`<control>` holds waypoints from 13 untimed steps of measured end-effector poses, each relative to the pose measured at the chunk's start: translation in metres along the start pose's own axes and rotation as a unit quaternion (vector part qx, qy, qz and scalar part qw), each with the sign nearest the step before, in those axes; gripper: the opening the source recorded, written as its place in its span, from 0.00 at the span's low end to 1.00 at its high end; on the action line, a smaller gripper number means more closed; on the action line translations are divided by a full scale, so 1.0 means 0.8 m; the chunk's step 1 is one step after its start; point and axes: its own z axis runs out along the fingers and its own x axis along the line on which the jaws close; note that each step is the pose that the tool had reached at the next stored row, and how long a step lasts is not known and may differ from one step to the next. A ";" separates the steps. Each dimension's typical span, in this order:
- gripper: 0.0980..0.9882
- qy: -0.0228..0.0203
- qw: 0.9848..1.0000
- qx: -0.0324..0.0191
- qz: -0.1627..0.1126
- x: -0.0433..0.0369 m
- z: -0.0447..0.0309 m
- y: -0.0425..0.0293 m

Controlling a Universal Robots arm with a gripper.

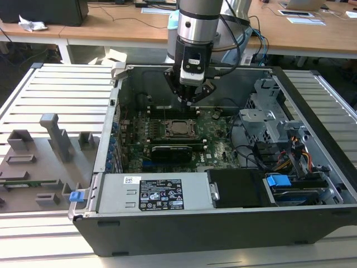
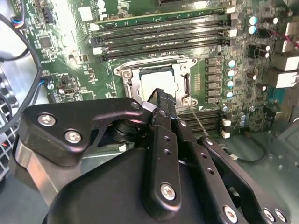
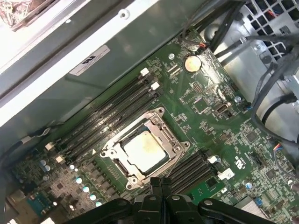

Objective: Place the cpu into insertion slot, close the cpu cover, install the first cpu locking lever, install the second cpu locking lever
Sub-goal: 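Install the first cpu locking lever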

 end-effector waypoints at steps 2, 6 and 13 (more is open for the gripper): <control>0.01 -0.001 1.000 0.000 -0.017 0.000 0.0000 0.0000; 0.01 -0.004 0.999 0.000 -0.050 0.000 0.0000 0.0000; 0.01 -0.007 0.995 -0.001 -0.102 0.000 0.0000 0.0000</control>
